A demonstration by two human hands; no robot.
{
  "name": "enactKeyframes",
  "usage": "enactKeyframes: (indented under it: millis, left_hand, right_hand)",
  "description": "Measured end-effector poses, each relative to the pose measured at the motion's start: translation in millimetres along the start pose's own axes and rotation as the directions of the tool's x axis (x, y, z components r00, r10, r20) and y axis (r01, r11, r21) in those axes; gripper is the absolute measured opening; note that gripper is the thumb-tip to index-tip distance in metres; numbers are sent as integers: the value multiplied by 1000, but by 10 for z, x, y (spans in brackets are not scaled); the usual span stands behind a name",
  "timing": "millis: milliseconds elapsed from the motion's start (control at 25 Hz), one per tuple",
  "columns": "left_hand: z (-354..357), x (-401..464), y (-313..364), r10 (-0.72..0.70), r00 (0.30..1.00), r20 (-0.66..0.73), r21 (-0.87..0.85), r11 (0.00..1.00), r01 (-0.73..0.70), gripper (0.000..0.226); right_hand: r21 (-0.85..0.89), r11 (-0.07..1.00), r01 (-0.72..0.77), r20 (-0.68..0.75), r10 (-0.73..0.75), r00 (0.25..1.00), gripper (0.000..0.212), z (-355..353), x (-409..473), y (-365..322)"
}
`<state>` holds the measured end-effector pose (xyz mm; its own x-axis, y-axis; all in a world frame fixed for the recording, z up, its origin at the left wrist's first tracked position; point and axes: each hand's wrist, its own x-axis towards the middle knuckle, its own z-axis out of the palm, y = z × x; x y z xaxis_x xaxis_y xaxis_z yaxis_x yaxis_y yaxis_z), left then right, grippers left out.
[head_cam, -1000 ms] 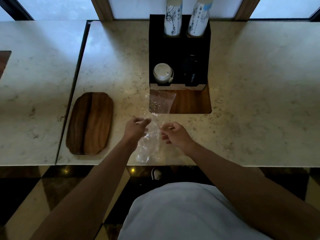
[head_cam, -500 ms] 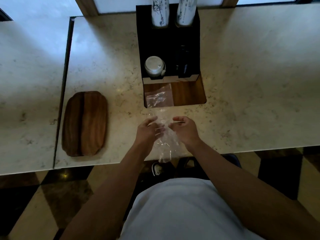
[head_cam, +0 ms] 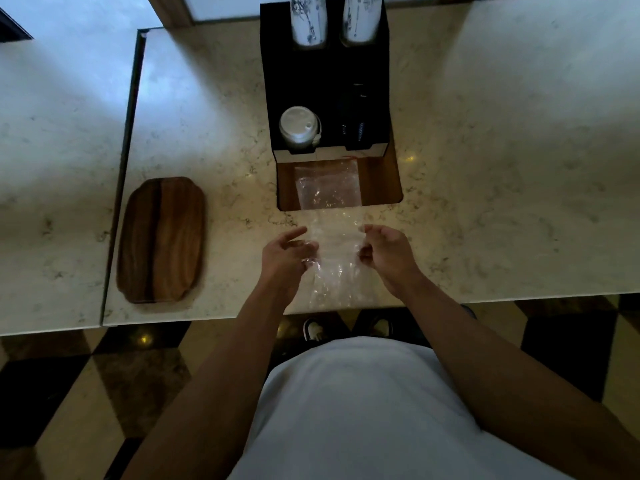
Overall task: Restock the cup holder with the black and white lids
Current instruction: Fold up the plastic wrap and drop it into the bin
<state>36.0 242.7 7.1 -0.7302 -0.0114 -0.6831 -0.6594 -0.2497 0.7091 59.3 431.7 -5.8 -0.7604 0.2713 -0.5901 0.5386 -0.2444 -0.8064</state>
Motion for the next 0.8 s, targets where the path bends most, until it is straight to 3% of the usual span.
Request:
enactKeyframes:
  millis: [120, 200, 320, 480, 560, 800]
  left_hand:
    - [105, -18, -52, -136, 990, 32, -96, 986, 139, 24]
    - [155, -15, -97, -203, 978, 39, -26, 979, 204, 17]
    - [168, 10, -149, -138, 990, 12, 101, 986, 136, 18]
    - [158, -38, -122, -50, 998, 38, 141, 989, 44, 13]
    - [146, -54, -107, -38, 998, 48, 123, 992, 32, 15]
    - [126, -85, -58, -155, 976, 151, -93, 981, 170, 38]
  right_hand:
    - [-46, 996, 71, -10, -72, 997, 25, -90, -18, -25]
    - [-89, 992, 85, 1, -85, 996, 24, -145, 9, -42]
    - [-95, 995, 12, 56, -7, 998, 24, -201, 11, -54]
    - [-90, 991, -94, 190, 110, 976, 21, -251, -47, -57]
    - [-114, 992, -53, 237, 79, 968, 15, -283, -30, -55]
    - [120, 989, -87, 303, 47, 952, 37, -268, -12, -32]
